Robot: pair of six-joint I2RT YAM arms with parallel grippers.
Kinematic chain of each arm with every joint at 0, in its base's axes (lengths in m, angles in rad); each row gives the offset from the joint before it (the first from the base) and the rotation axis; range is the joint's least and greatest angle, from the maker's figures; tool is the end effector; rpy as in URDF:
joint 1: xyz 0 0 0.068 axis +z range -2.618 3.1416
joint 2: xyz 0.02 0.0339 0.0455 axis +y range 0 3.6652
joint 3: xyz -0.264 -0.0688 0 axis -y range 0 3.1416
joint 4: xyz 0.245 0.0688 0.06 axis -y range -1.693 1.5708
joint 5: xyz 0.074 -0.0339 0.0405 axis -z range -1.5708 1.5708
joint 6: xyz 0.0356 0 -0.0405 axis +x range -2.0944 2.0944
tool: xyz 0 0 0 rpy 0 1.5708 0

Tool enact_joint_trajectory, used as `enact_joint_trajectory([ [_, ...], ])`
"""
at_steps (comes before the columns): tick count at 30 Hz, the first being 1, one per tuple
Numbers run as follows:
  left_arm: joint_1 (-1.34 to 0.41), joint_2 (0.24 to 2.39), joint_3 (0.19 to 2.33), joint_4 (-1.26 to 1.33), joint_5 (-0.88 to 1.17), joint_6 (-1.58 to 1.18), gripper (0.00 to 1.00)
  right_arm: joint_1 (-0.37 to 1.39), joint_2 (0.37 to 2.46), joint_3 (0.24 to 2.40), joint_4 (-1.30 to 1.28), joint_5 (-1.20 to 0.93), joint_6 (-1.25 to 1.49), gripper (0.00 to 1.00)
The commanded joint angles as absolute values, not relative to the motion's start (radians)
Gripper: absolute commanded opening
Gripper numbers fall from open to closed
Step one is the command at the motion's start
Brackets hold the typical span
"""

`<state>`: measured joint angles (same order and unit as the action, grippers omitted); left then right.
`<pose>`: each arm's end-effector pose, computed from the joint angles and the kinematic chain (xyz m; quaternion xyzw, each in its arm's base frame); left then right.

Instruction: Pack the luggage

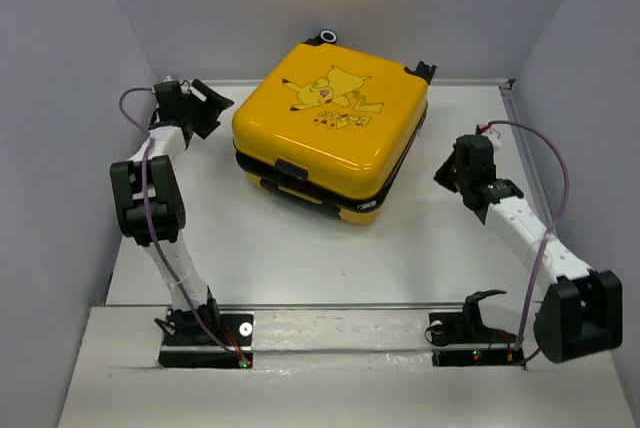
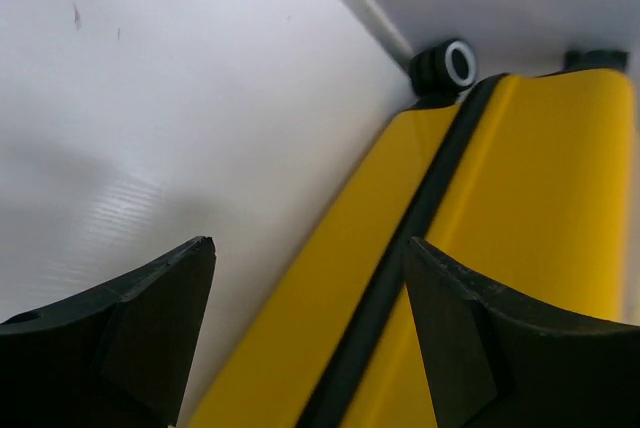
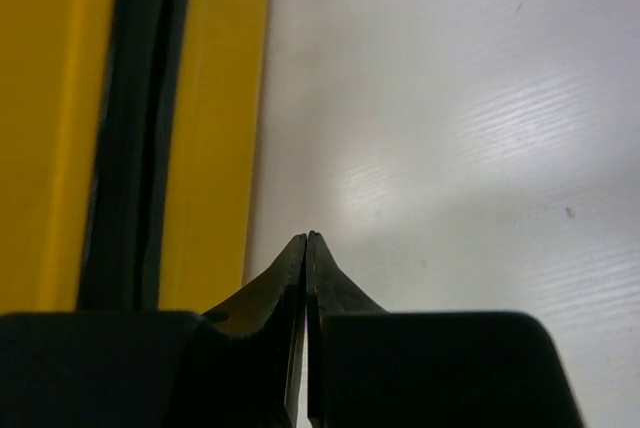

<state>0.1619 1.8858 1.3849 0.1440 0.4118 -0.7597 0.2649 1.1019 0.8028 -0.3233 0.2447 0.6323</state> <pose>0.4419 0.0577 0.2622 -0.2531 0.7720 -0.3249 0.4841 0.2345 0.0547 0.2709 0.2161 0.8580 0.0987 0.4555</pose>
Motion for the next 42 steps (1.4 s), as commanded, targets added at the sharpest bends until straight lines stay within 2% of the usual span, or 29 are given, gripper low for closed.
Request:
enact_joint_trajectory([
  [1,0.083,1.956,1.433,0.103,0.477,-0.749,0.86,0.172,1.323,0.931,-0.144,0.009,0.595,0.07],
  [2,0.065,1.96,1.427,0.106,0.469,-0.749,0.86,0.172,1.324,0.931,-0.143,0.008,0.589,0.07],
  [4,0.023,1.962,1.396,0.138,0.46,-0.761,0.85,0.172,1.46,1.021,-0.135,-0.053,0.583,0.07],
  [10,-0.063,1.83,1.074,0.402,0.45,-0.9,0.83,0.215,1.704,1.172,-0.052,-0.309,0.505,0.07],
  [15,-0.121,1.606,0.827,0.457,0.335,-0.868,0.83,0.296,1.718,1.164,-0.051,-0.377,0.436,0.07],
  [19,-0.147,1.331,0.584,0.5,0.301,-0.871,0.83,0.307,1.668,1.092,-0.032,-0.408,0.437,0.07],
  [22,-0.147,1.156,0.534,0.438,0.292,-0.842,0.83,0.307,1.647,1.075,-0.06,-0.373,0.423,0.07],
  [26,-0.149,0.976,0.569,0.281,0.272,-0.781,0.84,0.298,1.698,1.135,-0.136,-0.391,0.385,0.08],
  [28,-0.137,0.898,0.619,0.173,0.209,-0.727,0.87,0.285,1.718,1.161,-0.149,-0.387,0.376,0.12],
  [29,-0.127,0.885,0.643,0.144,0.186,-0.709,0.88,0.275,1.723,1.166,-0.149,-0.393,0.373,0.14],
  [32,-0.074,0.896,0.741,0.094,0.199,-0.677,0.91,0.275,1.724,1.183,-0.158,-0.409,0.361,0.32],
  [36,-0.025,1.092,0.94,0.035,0.283,-0.603,0.95,0.265,1.697,1.184,-0.176,-0.394,0.341,0.42],
  [42,0.047,1.52,1.358,-0.09,0.33,-0.491,0.98,0.265,1.669,1.17,-0.186,-0.385,0.321,0.46],
])
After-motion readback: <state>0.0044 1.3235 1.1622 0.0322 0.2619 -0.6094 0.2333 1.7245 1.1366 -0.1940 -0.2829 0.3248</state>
